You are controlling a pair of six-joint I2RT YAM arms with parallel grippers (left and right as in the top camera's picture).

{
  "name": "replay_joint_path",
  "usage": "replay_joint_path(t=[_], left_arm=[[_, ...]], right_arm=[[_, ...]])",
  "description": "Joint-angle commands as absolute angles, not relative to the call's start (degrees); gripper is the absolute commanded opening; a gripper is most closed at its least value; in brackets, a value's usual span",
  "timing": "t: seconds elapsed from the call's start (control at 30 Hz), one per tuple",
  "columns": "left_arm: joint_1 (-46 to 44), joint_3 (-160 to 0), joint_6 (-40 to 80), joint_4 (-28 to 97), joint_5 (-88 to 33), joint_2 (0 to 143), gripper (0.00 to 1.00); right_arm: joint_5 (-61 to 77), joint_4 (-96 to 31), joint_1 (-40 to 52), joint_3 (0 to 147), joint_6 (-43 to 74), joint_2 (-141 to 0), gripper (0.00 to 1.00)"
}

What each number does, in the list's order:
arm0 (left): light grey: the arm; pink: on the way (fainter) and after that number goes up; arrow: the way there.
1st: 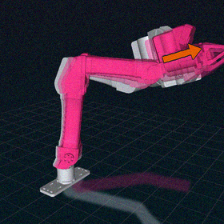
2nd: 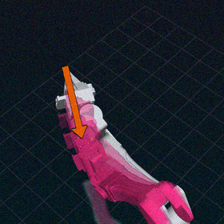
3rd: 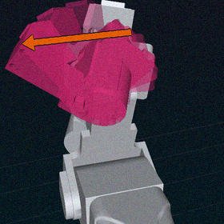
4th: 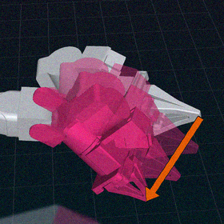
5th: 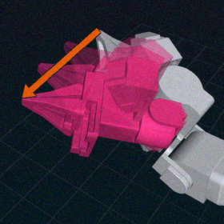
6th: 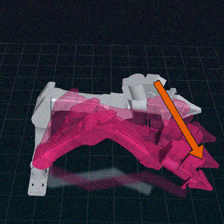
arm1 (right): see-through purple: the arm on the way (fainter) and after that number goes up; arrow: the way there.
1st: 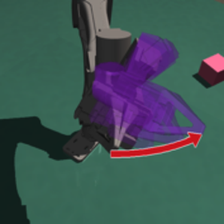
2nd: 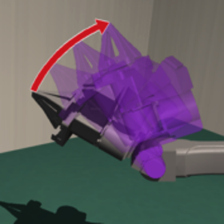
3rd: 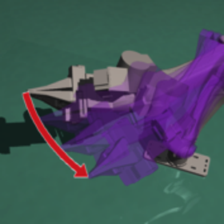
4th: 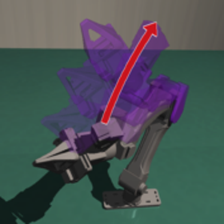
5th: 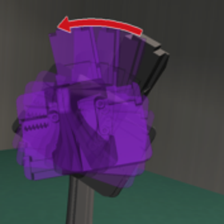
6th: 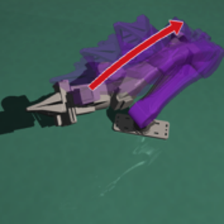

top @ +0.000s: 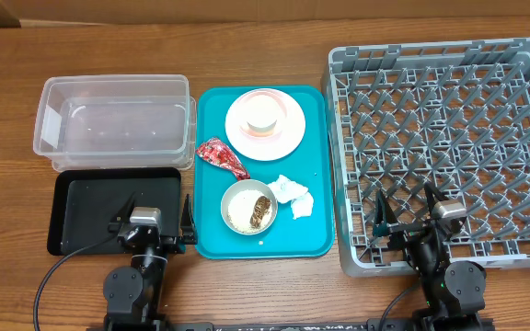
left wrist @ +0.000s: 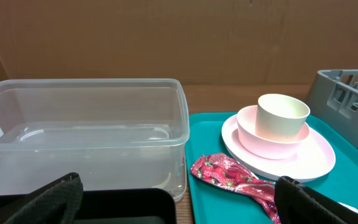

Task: Sort waste into correct bins and load items into the dishwasher

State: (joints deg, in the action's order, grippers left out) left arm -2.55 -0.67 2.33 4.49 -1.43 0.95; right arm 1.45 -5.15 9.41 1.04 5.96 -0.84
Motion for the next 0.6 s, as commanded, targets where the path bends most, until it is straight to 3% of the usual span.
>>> replay_joint_path(t=[0.0, 0.43, 0.57], left_arm=[[-2.66, -0.27, 0.82, 4.36, -1.06, 0.36, 1.00], [-2.63, -1.58, 1.89, 1.48, -5.21, 0.36, 1.00], [-2.63, -9.13, 5.72, 10.98, -7.27, 0.38, 1.00]], right_arm=[[1.10, -4.73, 9.23, 0.45, 6.24, -0.16, 1.00], [1.10, -4.71, 9.23, 0.45, 6.24, -0.16, 1.00], [1.10, -4.71, 9.23, 0.45, 6.24, -0.16, 1.00]])
